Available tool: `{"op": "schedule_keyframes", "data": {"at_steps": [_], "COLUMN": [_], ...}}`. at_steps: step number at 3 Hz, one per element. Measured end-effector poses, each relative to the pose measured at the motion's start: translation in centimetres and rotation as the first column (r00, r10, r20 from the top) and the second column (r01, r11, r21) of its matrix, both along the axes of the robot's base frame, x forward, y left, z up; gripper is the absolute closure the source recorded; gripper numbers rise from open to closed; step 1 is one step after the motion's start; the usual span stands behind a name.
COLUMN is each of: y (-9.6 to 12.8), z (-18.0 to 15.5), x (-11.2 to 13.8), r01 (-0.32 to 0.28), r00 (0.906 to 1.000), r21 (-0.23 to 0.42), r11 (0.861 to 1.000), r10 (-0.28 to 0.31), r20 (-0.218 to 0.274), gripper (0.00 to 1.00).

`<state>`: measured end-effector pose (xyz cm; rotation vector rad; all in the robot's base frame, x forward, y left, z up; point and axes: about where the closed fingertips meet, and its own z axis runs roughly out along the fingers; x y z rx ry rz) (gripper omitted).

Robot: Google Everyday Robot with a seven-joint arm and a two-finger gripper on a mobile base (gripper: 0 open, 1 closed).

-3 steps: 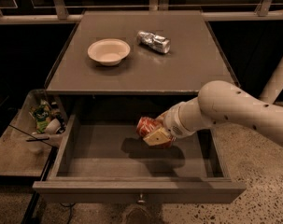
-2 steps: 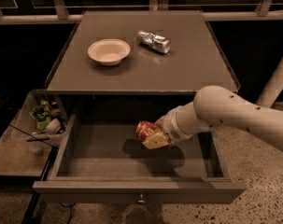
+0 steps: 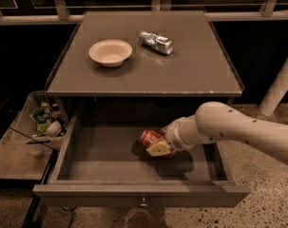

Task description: Place coke can into top drawer

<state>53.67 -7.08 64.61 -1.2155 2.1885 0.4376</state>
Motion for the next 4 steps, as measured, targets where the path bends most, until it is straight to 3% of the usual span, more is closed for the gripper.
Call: {"op": "schedule_keyframes", "data": {"at_steps": [1, 2, 4], "y": [-0.37, -0.36, -0.36], "z": [-1.63, -1.66, -1.66], "x": [0.59, 0.67, 0.67], "r01": [0.024, 0.026, 0.026], "r00": [0.9997, 0.9996, 0.9996], "r21": [0.001, 0.002, 0.002], "r11": [1.0, 1.0, 1.0], "r10": [-0.024, -0.026, -0.026], "r20": [0.009, 0.011, 0.011], "gripper": [1.0, 0.82, 0.36]}}
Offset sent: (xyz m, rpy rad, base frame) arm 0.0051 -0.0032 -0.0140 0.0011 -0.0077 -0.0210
